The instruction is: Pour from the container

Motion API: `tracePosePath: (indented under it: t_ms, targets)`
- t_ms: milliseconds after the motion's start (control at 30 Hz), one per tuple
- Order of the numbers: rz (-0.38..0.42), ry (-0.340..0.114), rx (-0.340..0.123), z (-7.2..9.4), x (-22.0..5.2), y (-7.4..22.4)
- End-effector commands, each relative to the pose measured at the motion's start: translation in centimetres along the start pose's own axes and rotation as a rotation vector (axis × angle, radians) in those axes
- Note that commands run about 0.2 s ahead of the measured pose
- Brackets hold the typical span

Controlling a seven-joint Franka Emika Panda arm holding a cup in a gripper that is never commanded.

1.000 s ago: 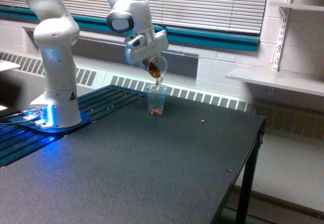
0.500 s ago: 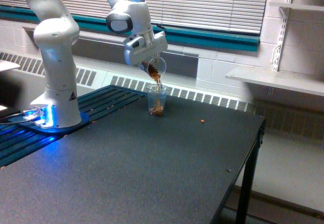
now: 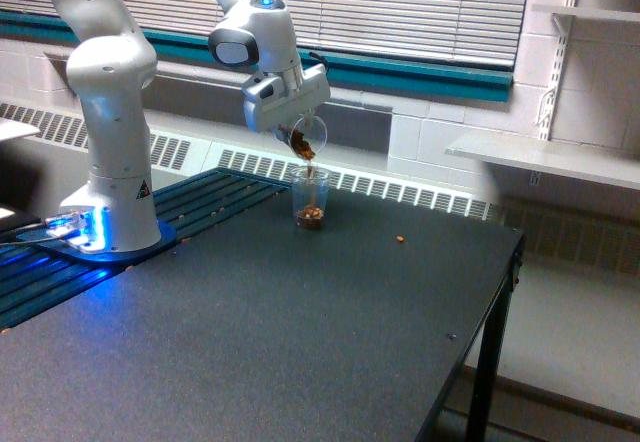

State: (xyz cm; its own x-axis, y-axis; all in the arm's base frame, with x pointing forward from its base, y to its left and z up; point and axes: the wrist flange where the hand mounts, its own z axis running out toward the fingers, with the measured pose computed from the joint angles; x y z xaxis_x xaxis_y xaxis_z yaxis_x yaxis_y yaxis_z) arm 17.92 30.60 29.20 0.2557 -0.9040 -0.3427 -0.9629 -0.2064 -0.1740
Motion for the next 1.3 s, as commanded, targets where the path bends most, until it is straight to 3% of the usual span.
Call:
tracePosePath:
  t_ms: [33, 1300]
  targets:
    - [-0.062, -0.016, 0.005, -0.1, 0.2, -0.5]
    - [-0.118, -0.135, -0.049, 0.7, 2.6, -2.4]
